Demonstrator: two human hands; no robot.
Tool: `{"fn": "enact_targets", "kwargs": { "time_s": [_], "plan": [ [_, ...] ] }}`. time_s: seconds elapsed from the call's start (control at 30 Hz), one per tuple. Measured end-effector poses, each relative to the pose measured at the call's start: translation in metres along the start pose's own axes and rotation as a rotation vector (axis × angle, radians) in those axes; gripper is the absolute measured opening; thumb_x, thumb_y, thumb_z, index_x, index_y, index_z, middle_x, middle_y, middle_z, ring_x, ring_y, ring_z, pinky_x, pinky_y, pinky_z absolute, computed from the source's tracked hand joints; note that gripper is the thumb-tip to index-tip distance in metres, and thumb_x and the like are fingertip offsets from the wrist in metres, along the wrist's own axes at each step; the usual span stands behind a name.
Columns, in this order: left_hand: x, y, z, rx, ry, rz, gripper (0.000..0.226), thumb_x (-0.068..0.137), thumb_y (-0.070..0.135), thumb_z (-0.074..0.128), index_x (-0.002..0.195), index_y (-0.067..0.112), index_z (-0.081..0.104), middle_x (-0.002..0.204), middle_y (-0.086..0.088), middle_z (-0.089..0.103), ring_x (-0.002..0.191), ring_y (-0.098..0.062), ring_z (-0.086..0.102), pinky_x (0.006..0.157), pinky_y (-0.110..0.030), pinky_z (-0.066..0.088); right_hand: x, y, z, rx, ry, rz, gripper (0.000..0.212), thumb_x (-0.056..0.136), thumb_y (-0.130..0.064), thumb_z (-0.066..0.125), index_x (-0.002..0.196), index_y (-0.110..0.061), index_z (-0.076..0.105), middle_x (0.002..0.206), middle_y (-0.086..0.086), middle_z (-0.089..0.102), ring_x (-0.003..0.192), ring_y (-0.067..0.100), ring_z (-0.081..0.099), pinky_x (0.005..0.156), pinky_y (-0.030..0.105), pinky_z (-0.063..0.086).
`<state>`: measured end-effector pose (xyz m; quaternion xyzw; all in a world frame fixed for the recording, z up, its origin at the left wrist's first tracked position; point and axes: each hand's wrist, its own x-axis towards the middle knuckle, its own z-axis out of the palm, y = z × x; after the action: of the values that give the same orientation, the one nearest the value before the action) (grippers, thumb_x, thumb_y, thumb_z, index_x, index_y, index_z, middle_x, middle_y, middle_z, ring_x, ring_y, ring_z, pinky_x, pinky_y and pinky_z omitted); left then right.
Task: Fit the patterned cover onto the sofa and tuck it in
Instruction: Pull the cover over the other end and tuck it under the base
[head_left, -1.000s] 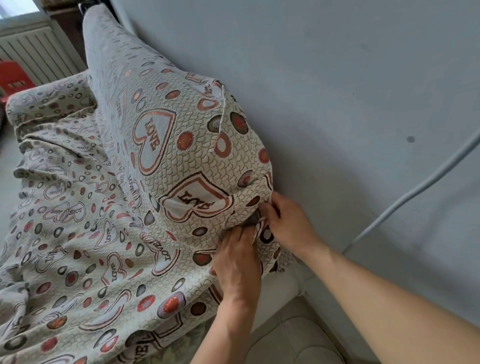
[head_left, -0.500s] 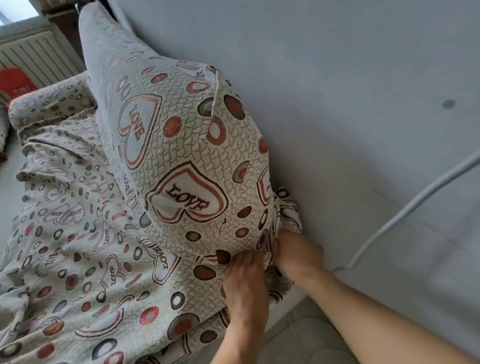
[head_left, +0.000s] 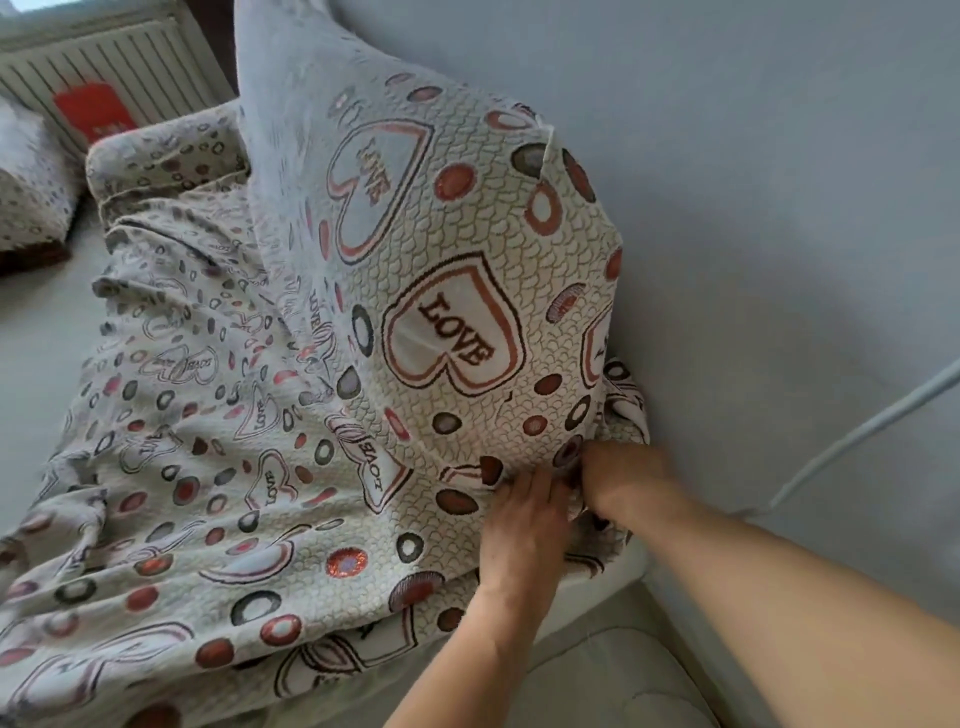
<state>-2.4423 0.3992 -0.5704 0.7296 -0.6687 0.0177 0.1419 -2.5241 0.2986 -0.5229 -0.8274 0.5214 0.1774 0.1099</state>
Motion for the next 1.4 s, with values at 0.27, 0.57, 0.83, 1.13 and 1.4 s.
{"fn": "enact_targets", "kwargs": {
  "time_s": [0.27, 0.57, 0.83, 1.13, 1.4],
  "plan": [
    [-0.023, -0.049, -0.049, 0.126, 0.173, 0.102, 0.017, 0.081, 0.026, 0.053, 0.084, 0.021, 0.069, 0.094, 0.003, 0.061, 0.093, -0.021, 0.052, 0.089, -0.032, 0.04, -0.004, -0.02, 0.0, -0.014, 0.136, 0.024, 0.035, 0.097, -0.02, 0.035, 0.118, -0.02, 0.062, 0.123, 0.001, 0.063, 0.115, 0.021, 0.058, 0.092, 0.033, 0.046],
    [-0.035, -0.063, -0.064, -0.111, 0.223, 0.066, 0.013, 0.074, 0.015, 0.073, 0.085, 0.019, 0.066, 0.086, 0.005, 0.06, 0.086, -0.018, 0.056, 0.085, -0.028, 0.043, -0.058, -0.06, 0.027, 0.171, 0.622, -0.489, 0.051, 0.061, -0.022, 0.066, 0.11, -0.013, 0.057, 0.105, 0.003, 0.057, 0.102, 0.026, 0.051, 0.096, 0.043, 0.041],
    [-0.055, -0.115, -0.083, -0.252, 0.19, 0.034, 0.042, 0.08, 0.023, 0.064, 0.121, 0.019, 0.057, 0.121, 0.002, 0.054, 0.114, -0.018, 0.048, 0.098, -0.031, 0.041, -0.054, -0.103, 0.013, 0.242, 0.63, -0.302, 0.032, 0.065, -0.021, 0.057, 0.096, -0.015, 0.057, 0.081, -0.002, 0.066, 0.076, 0.023, 0.062, 0.071, 0.037, 0.038],
    [-0.024, -0.137, -0.093, -0.109, 0.143, 0.223, 0.044, 0.061, 0.01, 0.079, 0.103, 0.017, 0.067, 0.107, 0.001, 0.064, 0.098, -0.02, 0.058, 0.09, -0.03, 0.045, -0.065, -0.113, -0.017, 0.05, 0.423, -0.312, 0.02, 0.084, -0.026, 0.052, 0.103, -0.022, 0.06, 0.097, -0.004, 0.07, 0.097, 0.019, 0.062, 0.088, 0.037, 0.029],
    [-0.014, -0.141, -0.077, -0.162, -0.029, 0.348, 0.016, 0.067, 0.001, 0.061, 0.081, 0.009, 0.062, 0.081, -0.006, 0.063, 0.077, -0.025, 0.06, 0.072, -0.034, 0.052, -0.063, -0.117, 0.002, -0.091, 0.336, -0.249, 0.025, 0.097, -0.039, 0.036, 0.112, -0.026, 0.052, 0.105, -0.003, 0.066, 0.107, 0.022, 0.054, 0.096, 0.039, 0.026]
  ]
}}
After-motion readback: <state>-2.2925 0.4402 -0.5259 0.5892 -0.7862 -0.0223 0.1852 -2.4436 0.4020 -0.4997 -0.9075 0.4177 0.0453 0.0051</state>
